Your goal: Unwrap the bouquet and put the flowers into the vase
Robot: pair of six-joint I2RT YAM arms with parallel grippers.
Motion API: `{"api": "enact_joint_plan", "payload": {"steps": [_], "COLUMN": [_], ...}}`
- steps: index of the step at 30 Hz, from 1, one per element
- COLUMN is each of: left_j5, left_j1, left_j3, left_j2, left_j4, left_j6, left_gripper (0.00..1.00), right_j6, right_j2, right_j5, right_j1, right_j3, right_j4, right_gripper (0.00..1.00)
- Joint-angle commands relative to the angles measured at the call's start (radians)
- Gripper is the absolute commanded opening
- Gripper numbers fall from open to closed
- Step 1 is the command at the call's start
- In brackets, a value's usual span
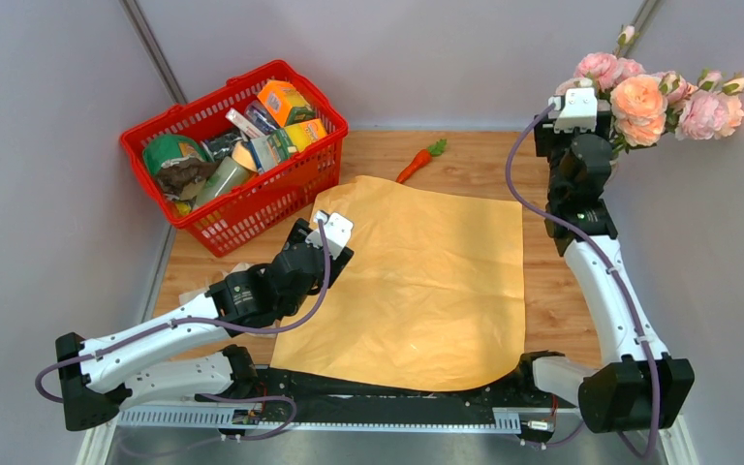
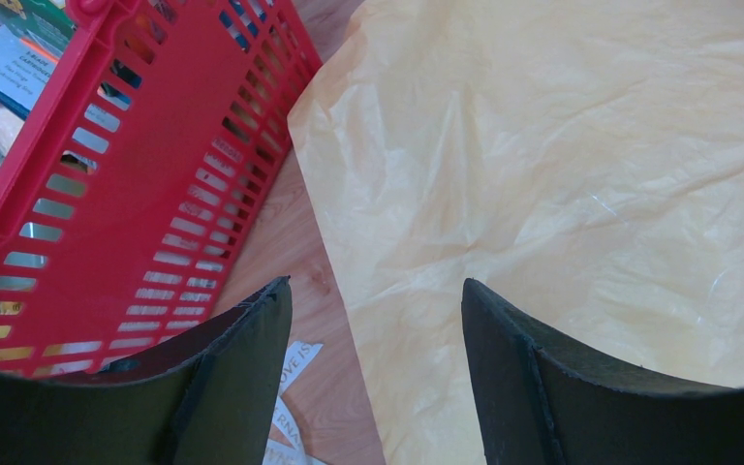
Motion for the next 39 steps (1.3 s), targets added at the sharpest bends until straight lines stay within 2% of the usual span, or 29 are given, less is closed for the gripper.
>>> {"api": "enact_joint_plan", "payload": {"steps": [1,7,10,12,13,14,16,21,27,31,36,39], "left_j5": [-0.018,-0.017,-0.021,-0.023,-0.023,-0.023,-0.023,-0.026,-0.027,-0.026,-0.003,0.013], "left_j1": [0.001,0.0,0.0,0.001,0.001,0.001,0.001,0.001,0.001,0.001,0.001,0.001], "left_j3": [0.005,0.004,0.004,0.004,0.004,0.004,0.005,0.002,0.004,-0.008,-0.051,-0.03], "left_j2": [-0.015,-0.015,-0.014,-0.014,-0.014,-0.014,-0.014,-0.02,-0.026,-0.069,-0.15,-0.155], "left_j4": [0.013,0.011,0.011,0.011,0.011,0.013,0.013,0.016,0.017,0.039,0.108,0.087], "left_j6": [0.014,0.014,0.015,0.015,0.015,0.015,0.015,0.014,0.014,0.014,0.023,-0.017], "left_gripper": [0.73,0.73,0.73,0.73,0.73,0.73,0.73,0.73,0.73,0.72,0.73,0.73], "right_j6": [0.08,0.153,0.176,0.189,0.184,0.173,0.187,0.227,0.444,0.593,0.699,0.707], "right_j2": [0.001,-0.014,-0.029,-0.037,-0.043,-0.052,-0.068,-0.08,-0.074,-0.11,-0.202,-0.253], "right_j5": [0.079,0.001,-0.098,-0.155,-0.213,-0.279,-0.385,-0.27,-0.287,-0.316,-0.466,-0.574], "right_j1": [-0.001,-0.001,-0.001,0.005,0.011,0.015,0.031,0.127,0.241,0.295,0.299,0.301], "right_j3": [0.044,0.141,0.192,0.218,0.222,0.218,0.209,0.238,0.278,0.204,0.062,-0.043], "right_j4": [-0.111,-0.196,-0.26,-0.292,-0.305,-0.311,-0.314,-0.369,-0.418,-0.432,-0.447,-0.452], "right_gripper": [0.71,0.8,0.77,0.86,0.99,1.0,1.0,1.0,1.0,1.0,1.0,1.0]}}
